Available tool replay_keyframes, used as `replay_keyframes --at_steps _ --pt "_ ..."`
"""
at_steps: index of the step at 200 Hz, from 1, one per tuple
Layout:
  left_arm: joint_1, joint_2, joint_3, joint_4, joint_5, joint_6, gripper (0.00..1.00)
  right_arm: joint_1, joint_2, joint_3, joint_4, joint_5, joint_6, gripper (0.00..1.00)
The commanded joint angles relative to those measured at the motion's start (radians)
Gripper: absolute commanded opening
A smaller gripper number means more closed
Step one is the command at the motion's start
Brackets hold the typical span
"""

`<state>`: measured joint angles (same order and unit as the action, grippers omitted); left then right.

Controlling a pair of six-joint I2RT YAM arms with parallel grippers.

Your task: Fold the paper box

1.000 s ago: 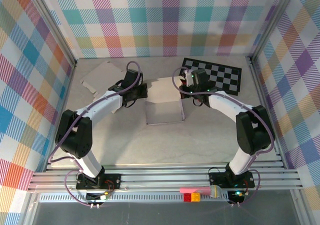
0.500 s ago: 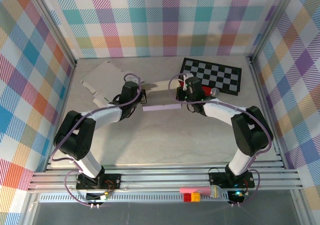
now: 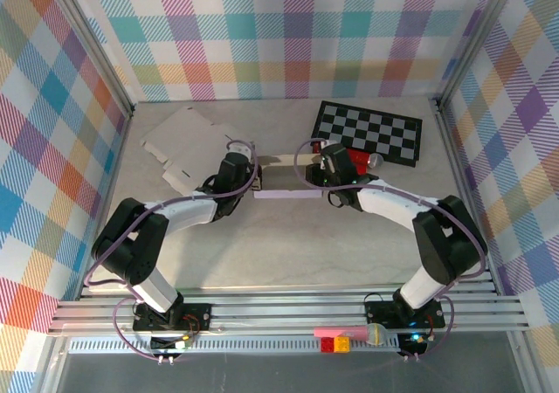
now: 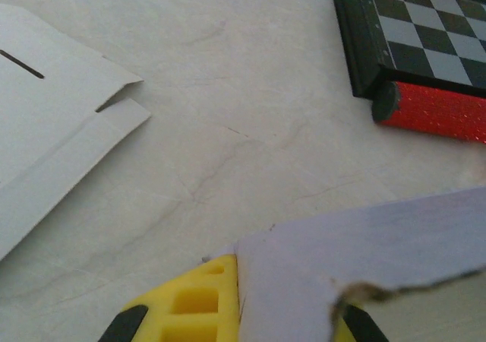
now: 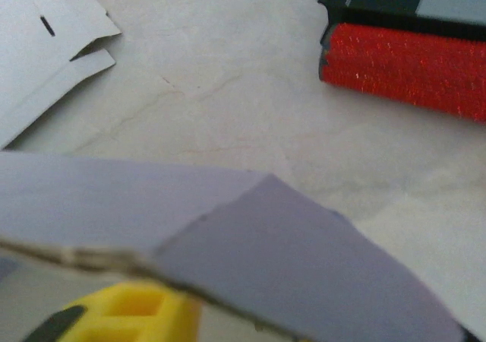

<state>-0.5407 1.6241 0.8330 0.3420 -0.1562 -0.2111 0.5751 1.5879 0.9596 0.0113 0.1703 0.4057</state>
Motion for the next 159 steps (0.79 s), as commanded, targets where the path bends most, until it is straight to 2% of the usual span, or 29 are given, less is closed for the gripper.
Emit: replay_keyframes --at_steps 1,21,48,69,97,159 --pt "-0.030 -0.023 -0.003 -0.040 -0.006 0.053 0.00 0.009 -0.079 0.083 -0.207 -0.082 0.129 0.46" --pt "-0.043 -0.017 0.003 -0.053 -0.028 0.077 0.00 0.009 -0.102 0.136 -0.370 -0.132 0.227 0.56" --pt "-0.055 -0.004 0.008 -0.053 -0.045 0.093 0.00 0.007 -0.157 0.150 -0.468 -0.208 0.331 0.66" --pt "-0.064 0.006 0.012 -0.052 -0.054 0.099 0.00 0.005 -0.186 0.176 -0.526 -0.274 0.375 0.68" --pt "-0.071 0.011 0.018 -0.056 -0.063 0.100 0.00 -0.009 -0.204 0.266 -0.652 -0.295 0.416 0.71" --pt "-0.082 0.005 0.008 -0.055 -0.073 0.098 0.00 -0.197 -0.140 0.509 -0.893 -0.427 0.534 0.71"
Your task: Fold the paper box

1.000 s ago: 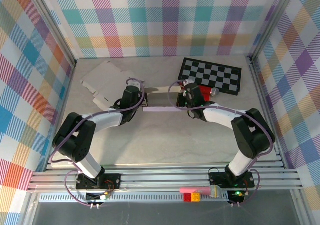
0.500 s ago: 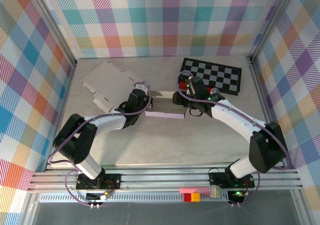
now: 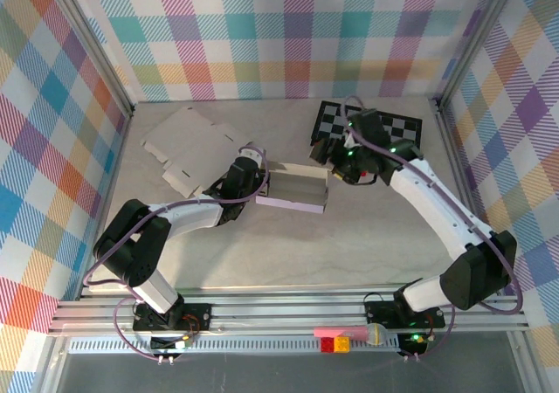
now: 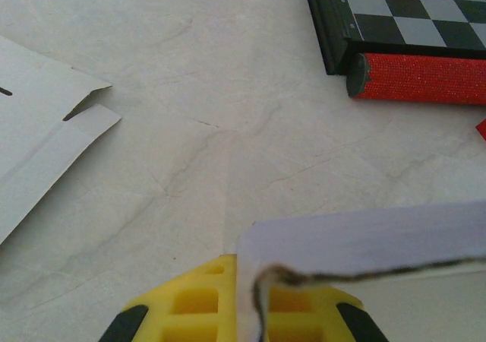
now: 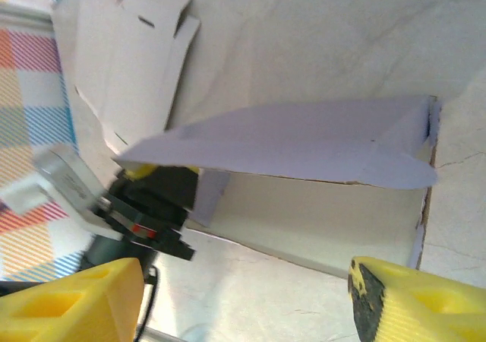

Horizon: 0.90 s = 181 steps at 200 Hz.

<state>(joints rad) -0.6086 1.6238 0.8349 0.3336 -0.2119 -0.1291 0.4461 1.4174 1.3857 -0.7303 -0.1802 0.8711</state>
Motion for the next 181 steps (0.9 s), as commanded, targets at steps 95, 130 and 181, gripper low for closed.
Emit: replay_keyframes --at_steps 95,130,181 --pt "-0.039 -0.021 -0.043 -0.035 -0.033 -0.005 0.00 -0.163 0.438 0.359 -0.376 -0.210 -0.023 0.67" --pt "-0.048 -0.027 -0.058 -0.032 -0.037 -0.016 0.01 -0.160 0.482 0.328 -0.355 -0.255 -0.035 0.65" --pt "-0.060 -0.055 -0.089 -0.065 -0.038 -0.090 0.08 -0.137 0.442 0.173 -0.270 -0.301 -0.037 0.58"
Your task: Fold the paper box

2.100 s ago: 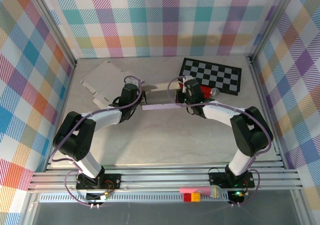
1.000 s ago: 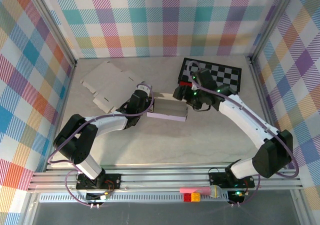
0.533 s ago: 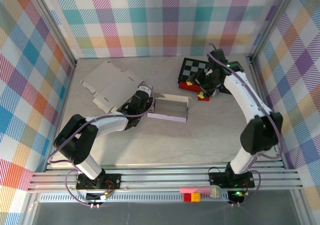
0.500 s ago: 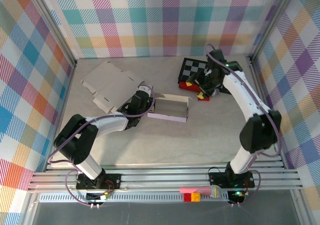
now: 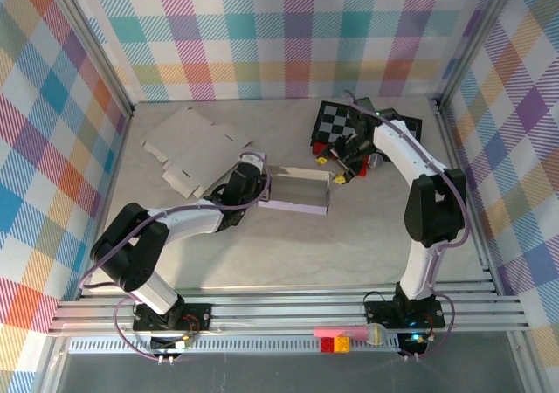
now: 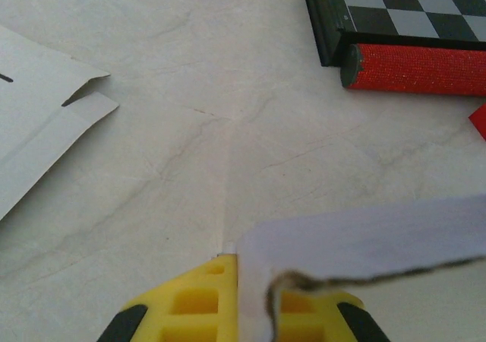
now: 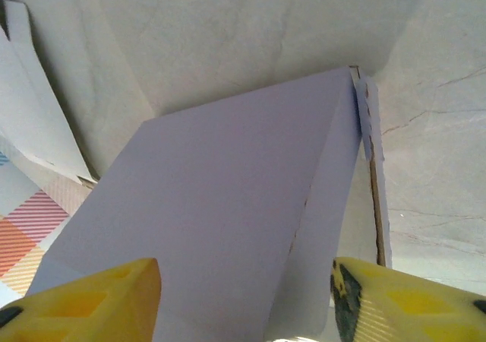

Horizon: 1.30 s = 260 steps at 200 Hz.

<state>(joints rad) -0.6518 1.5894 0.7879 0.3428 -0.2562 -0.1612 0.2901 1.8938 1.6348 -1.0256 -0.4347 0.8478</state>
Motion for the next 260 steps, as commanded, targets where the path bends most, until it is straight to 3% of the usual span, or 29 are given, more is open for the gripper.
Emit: replay_keyframes --at_steps 1,111,189,220,239,260 --pt "-0.017 -0.021 -0.044 -0.074 0.006 -0.061 0.08 0.020 -0.035 -0.079 0.027 -0.047 -0.013 0.57" --pt "-0.101 -0.151 -0.163 -0.230 -0.019 -0.297 0.37 0.125 -0.135 -0.364 0.193 -0.009 0.042 0.51" --pt "-0.123 -0.404 -0.222 -0.421 0.058 -0.409 0.52 0.130 -0.122 -0.340 0.199 0.017 0.045 0.41" --pt "-0.123 -0.504 -0.214 -0.548 0.115 -0.454 0.57 0.132 -0.116 -0.334 0.191 0.022 0.037 0.38" --pt "-0.123 -0.596 -0.155 -0.691 0.090 -0.501 0.57 0.132 -0.110 -0.331 0.183 0.023 0.029 0.37" --pt "-0.121 -0.649 -0.021 -0.851 0.041 -0.532 0.65 0.131 -0.107 -0.321 0.169 0.032 0.019 0.37"
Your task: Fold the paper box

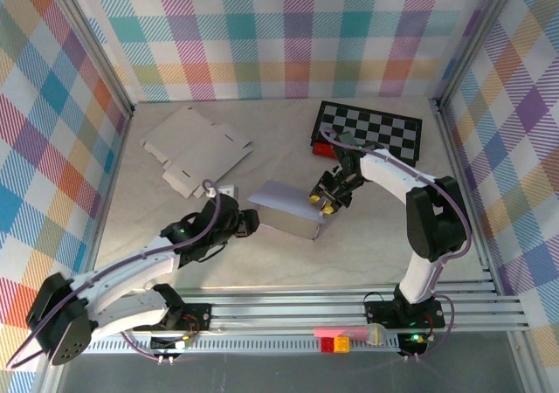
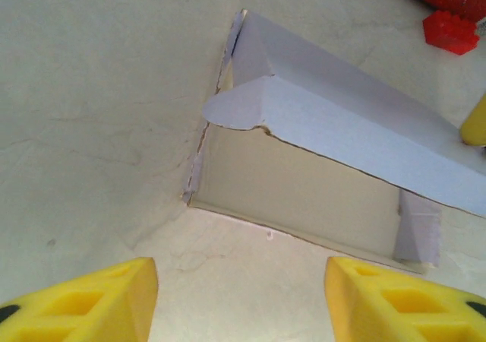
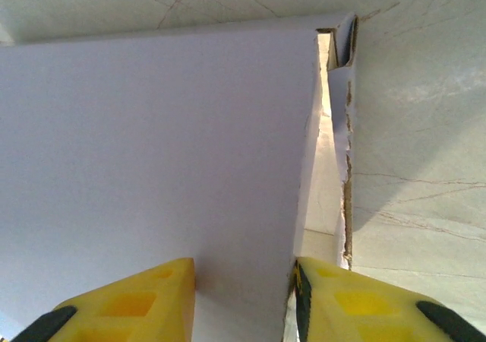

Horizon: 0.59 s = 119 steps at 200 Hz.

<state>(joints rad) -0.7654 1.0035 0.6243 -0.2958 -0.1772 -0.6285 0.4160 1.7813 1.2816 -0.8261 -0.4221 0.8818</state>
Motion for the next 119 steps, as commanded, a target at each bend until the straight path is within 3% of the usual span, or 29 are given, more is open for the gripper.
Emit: replay_keyframes --at_steps 1,24,52,92,119 --pt "-0.007 -0.063 0.151 -0.219 -0.039 -0.066 0.65 0.006 0.006 0.033 -0.031 0.020 -0.016 0.37" --pt "0.044 0.012 0.354 -0.415 -0.070 -0.058 0.68 0.007 0.009 0.045 -0.046 0.032 -0.029 0.37" --pt "0.177 0.185 0.558 -0.533 0.044 0.023 0.69 0.007 0.013 0.056 -0.060 0.041 -0.045 0.37" --pt "0.324 0.450 0.759 -0.564 0.213 0.152 0.66 0.007 0.011 0.061 -0.074 0.066 -0.070 0.37" --pt "0.345 0.597 0.800 -0.489 0.318 0.219 0.56 0.007 0.010 0.053 -0.063 0.071 -0.069 0.36"
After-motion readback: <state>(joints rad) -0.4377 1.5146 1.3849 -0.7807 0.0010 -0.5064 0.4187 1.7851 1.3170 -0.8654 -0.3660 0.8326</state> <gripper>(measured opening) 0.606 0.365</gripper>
